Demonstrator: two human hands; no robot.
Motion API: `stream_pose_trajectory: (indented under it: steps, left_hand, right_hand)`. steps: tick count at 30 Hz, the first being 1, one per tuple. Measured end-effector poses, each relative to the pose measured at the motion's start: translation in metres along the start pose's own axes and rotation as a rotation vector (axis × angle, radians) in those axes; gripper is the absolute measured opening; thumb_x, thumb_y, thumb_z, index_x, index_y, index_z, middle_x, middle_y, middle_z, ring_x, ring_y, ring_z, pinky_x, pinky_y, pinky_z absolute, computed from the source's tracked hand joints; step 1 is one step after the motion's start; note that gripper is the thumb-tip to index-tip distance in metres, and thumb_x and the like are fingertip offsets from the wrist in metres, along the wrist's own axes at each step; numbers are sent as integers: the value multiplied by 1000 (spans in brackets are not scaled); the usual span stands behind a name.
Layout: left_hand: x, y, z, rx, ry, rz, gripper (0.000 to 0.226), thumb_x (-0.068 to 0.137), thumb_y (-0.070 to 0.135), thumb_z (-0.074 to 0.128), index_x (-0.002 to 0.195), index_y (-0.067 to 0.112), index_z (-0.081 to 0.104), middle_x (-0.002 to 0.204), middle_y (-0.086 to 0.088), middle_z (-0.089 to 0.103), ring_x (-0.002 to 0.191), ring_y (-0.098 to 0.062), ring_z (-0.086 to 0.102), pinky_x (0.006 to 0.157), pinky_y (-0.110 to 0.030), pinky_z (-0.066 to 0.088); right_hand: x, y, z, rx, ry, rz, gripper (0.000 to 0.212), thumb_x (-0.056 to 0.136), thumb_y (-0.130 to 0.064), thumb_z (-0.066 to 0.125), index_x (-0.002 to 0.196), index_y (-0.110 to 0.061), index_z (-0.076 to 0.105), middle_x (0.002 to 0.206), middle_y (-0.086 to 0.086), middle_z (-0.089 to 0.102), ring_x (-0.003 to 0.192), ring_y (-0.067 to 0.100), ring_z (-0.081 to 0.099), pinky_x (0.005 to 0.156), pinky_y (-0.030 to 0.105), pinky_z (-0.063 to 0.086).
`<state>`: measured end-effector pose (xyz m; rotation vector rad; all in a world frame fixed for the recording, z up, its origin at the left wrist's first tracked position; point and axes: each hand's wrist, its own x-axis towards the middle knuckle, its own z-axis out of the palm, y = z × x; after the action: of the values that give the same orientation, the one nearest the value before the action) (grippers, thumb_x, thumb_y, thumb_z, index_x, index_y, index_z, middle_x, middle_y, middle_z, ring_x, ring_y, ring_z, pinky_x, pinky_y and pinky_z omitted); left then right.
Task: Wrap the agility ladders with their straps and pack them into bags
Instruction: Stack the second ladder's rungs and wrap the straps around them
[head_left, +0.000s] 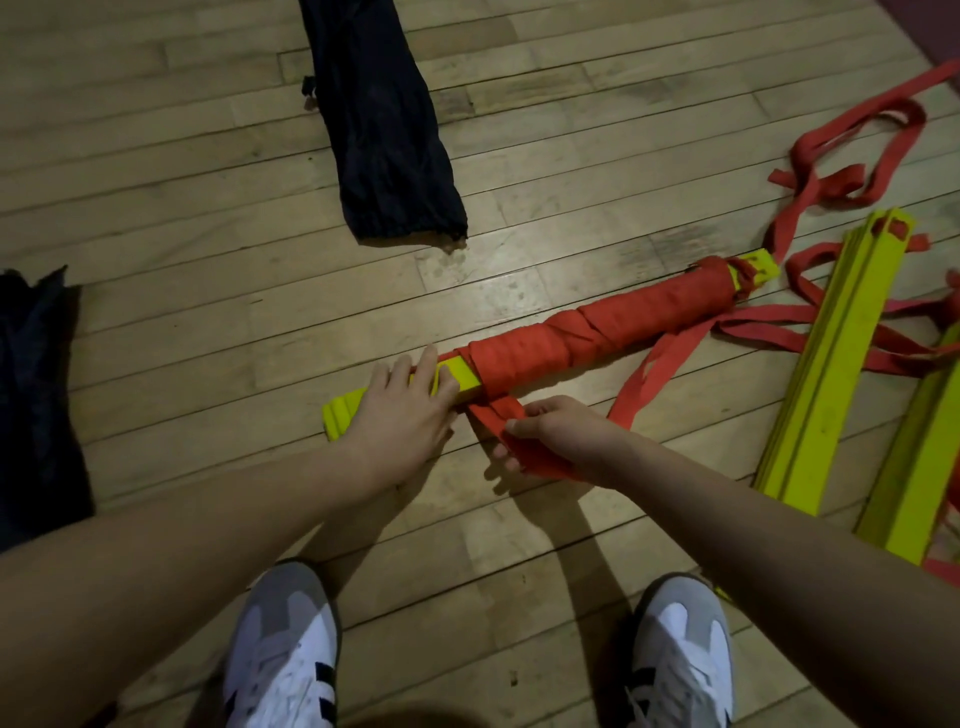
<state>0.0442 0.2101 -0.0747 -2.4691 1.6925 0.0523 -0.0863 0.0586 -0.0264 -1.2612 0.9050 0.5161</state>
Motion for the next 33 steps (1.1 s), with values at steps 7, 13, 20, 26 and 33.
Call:
stream_pose_trajectory:
  steps: [7, 13, 20, 26, 33]
  left_hand:
    - [20, 7, -21, -270, -234, -264, 68, 90, 27, 60, 142, 11, 20, 127, -12, 49, 114, -32, 49, 81, -41, 45]
    - [34, -4, -33, -221, -258, -342, 50, 90, 26, 62, 128, 6, 36, 126, -13, 48, 114, -32, 47, 80, -40, 43]
    - [55, -20, -38, -51, -216, -427, 78, 86, 11, 63, 146, -3, 15, 135, -19, 40, 121, -34, 42, 88, -39, 46]
    - [20, -6, -19, 88, -95, -224, 66, 84, 34, 64, 136, 3, 39, 125, -13, 47, 104, -30, 47, 82, -38, 42]
    - [-14, 9, -7, -137, 23, -50, 52, 88, 42, 49, 124, 4, 55, 115, -27, 54, 101, -43, 57, 85, -47, 50]
  right_hand:
    - [-2, 6, -2, -9, -10, 39, 15, 93, 3, 52, 106, 7, 59, 89, 14, 71, 72, 19, 67, 70, 29, 57]
    - [-4, 0, -1, -14, -13, 49, 11, 92, 10, 49, 96, 9, 58, 89, 17, 71, 68, 20, 67, 65, 27, 57]
    - [-6, -1, 2, -4, -131, 36, 15, 98, -2, 46, 107, 6, 55, 88, 16, 70, 74, 22, 67, 67, 29, 57]
    - [-4, 4, 3, -5, -60, 12, 13, 100, -4, 43, 98, -1, 55, 83, 13, 70, 68, 20, 65, 62, 28, 55]
    - [-5, 7, 4, -30, -2, 18, 17, 99, -5, 47, 108, 4, 57, 85, 13, 71, 65, 17, 68, 64, 27, 59]
